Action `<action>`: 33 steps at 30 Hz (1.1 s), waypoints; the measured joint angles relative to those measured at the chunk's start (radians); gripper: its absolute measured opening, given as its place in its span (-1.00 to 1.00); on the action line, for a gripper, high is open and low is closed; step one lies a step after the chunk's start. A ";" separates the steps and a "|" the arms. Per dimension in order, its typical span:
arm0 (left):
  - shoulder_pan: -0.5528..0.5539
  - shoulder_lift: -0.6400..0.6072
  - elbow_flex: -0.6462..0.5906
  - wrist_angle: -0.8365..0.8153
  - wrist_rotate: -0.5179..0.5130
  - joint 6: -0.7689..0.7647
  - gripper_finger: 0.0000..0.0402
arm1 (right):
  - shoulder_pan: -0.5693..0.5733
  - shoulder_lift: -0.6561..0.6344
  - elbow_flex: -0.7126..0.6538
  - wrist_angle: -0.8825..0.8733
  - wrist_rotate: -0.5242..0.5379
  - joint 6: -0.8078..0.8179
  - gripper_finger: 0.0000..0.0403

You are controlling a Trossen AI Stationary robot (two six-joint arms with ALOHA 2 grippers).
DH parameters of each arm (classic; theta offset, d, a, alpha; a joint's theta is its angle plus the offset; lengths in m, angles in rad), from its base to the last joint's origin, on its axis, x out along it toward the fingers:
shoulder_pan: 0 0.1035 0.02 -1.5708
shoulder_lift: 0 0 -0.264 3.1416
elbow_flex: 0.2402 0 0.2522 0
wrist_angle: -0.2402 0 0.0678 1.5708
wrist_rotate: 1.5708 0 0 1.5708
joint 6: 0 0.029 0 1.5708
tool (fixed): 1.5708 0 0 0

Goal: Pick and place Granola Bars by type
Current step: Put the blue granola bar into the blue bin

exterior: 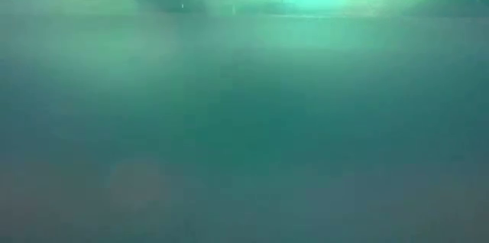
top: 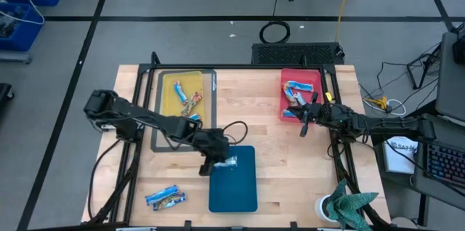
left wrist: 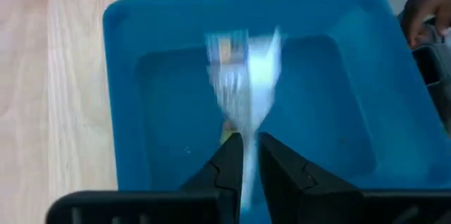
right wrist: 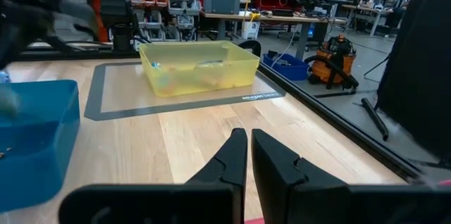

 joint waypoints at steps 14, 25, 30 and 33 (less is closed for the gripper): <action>-0.051 -0.082 0.010 -0.358 0.130 -0.078 -0.75 | 0.000 0.001 0.000 0.000 0.000 0.000 -0.92; -0.410 -0.101 0.008 -0.544 -0.002 -0.722 -0.74 | 0.000 0.002 0.000 -0.003 0.000 0.000 -0.93; -0.485 -0.059 -0.027 -0.551 -0.085 -0.934 -0.72 | 0.000 0.002 0.000 -0.003 0.000 0.000 -0.93; -0.512 -0.039 -0.050 -0.550 -0.065 -1.007 -0.62 | 0.000 0.002 0.000 -0.003 0.000 0.000 -0.92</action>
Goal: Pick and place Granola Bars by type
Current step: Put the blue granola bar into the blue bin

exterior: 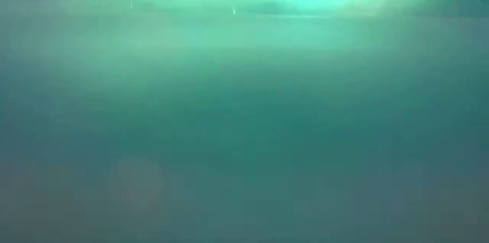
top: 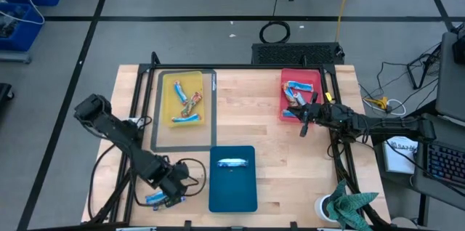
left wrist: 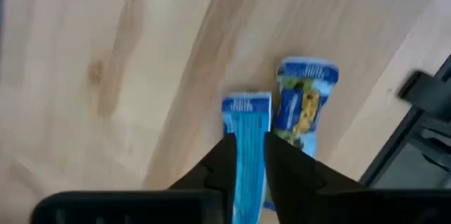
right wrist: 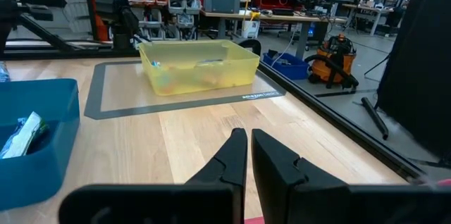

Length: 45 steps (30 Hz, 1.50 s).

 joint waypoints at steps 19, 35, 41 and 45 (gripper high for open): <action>-0.073 0.027 -0.186 0.259 0.150 -0.197 0.01 | 0.000 0.000 0.000 0.001 0.000 0.000 -0.93; -0.073 0.021 -0.290 0.390 0.131 -0.134 -0.41 | 0.000 0.000 0.000 0.001 0.000 0.000 -0.93; -0.058 0.018 -0.285 0.425 0.122 -0.022 -0.92 | 0.000 0.000 0.000 0.001 0.000 0.000 -0.92; -0.023 0.010 -0.234 0.369 0.041 0.087 -0.95 | 0.000 0.000 0.000 0.001 0.000 0.000 -0.93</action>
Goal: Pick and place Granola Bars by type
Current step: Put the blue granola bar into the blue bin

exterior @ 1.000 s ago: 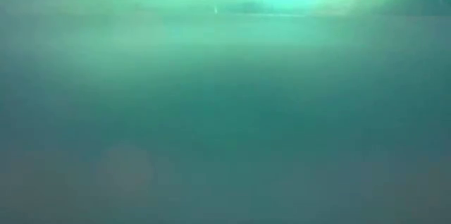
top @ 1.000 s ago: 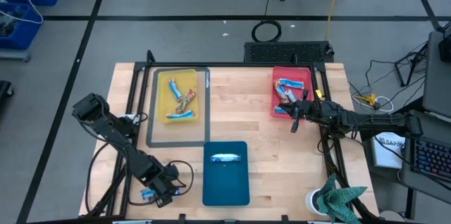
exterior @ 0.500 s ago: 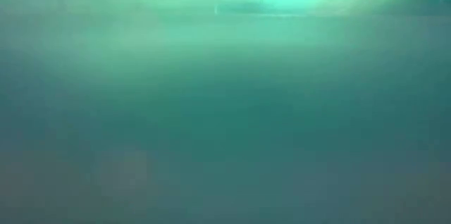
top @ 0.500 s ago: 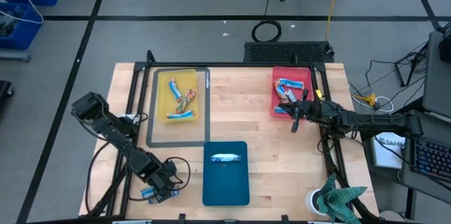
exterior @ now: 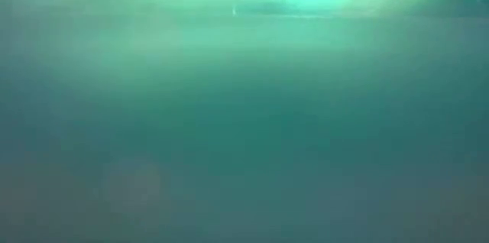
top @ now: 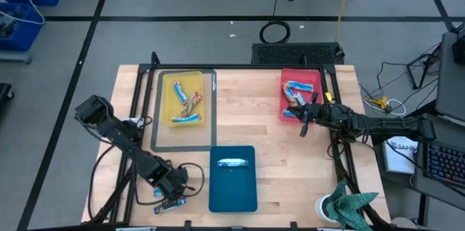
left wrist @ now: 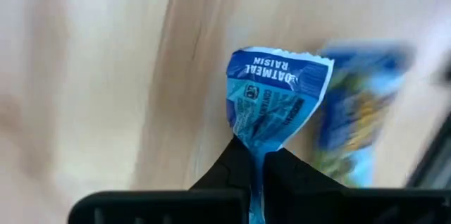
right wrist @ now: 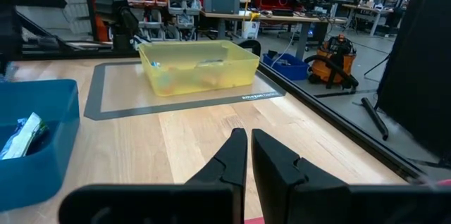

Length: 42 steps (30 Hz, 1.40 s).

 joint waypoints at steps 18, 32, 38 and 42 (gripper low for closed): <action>0.421 0.010 0.397 -0.017 -0.158 0.833 -0.96 | 0.000 0.000 0.000 0.002 0.000 0.000 -0.92; 0.524 0.285 0.398 0.241 0.247 0.930 -0.89 | 0.000 0.000 0.000 0.002 0.000 0.000 -0.93; 0.524 0.295 0.399 0.273 0.249 0.897 -0.90 | 0.000 0.001 0.000 0.000 0.000 0.000 -0.92; 0.525 0.271 0.400 0.275 0.250 0.891 -0.79 | 0.000 0.000 0.000 0.000 0.000 0.000 -0.93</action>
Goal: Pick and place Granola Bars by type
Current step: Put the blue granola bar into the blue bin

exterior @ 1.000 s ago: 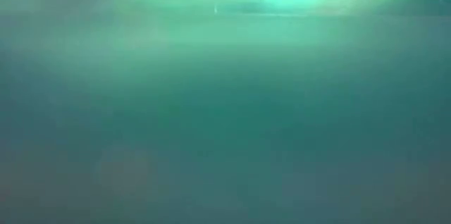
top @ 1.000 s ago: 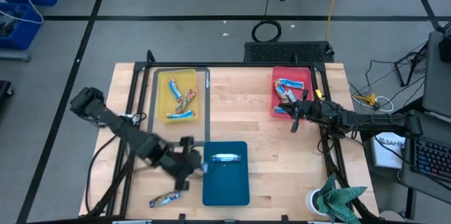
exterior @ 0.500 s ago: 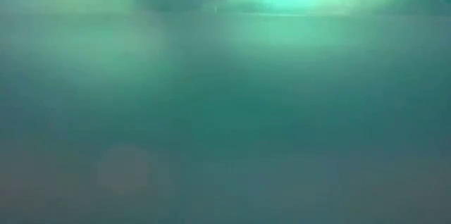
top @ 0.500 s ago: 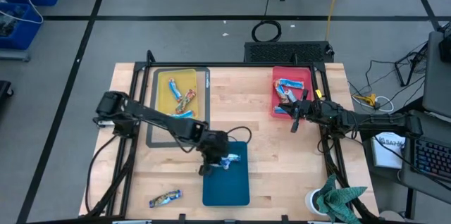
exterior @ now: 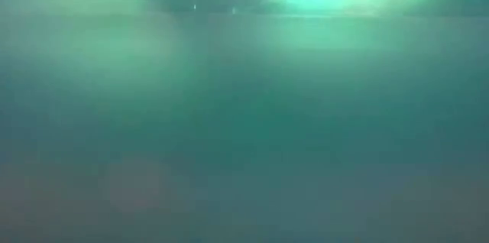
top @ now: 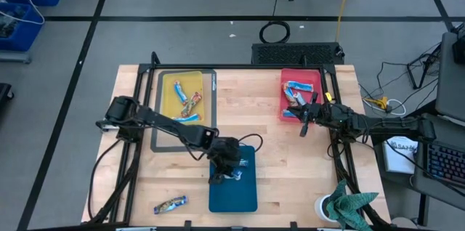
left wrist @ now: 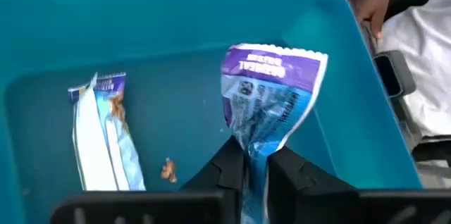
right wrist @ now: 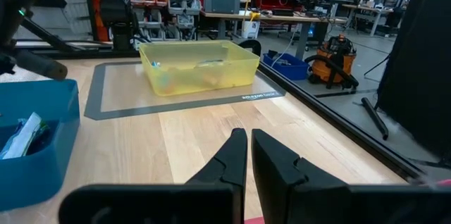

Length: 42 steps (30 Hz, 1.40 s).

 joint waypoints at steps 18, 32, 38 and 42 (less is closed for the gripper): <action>-0.095 -0.140 -0.002 -0.303 0.109 -0.113 -0.13 | 0.000 0.000 0.000 0.000 0.000 0.000 -0.92; -0.496 -0.176 -0.001 -0.398 -0.241 -0.701 -0.31 | 0.000 0.000 0.000 0.002 0.000 0.000 -0.93; -0.531 -0.107 -0.001 -0.479 -0.216 -0.819 -0.29 | 0.000 0.000 0.000 0.001 0.000 0.000 -0.92; -0.535 -0.065 -0.002 -0.476 -0.194 -0.825 -0.28 | 0.000 0.000 0.000 0.002 0.000 0.000 -0.93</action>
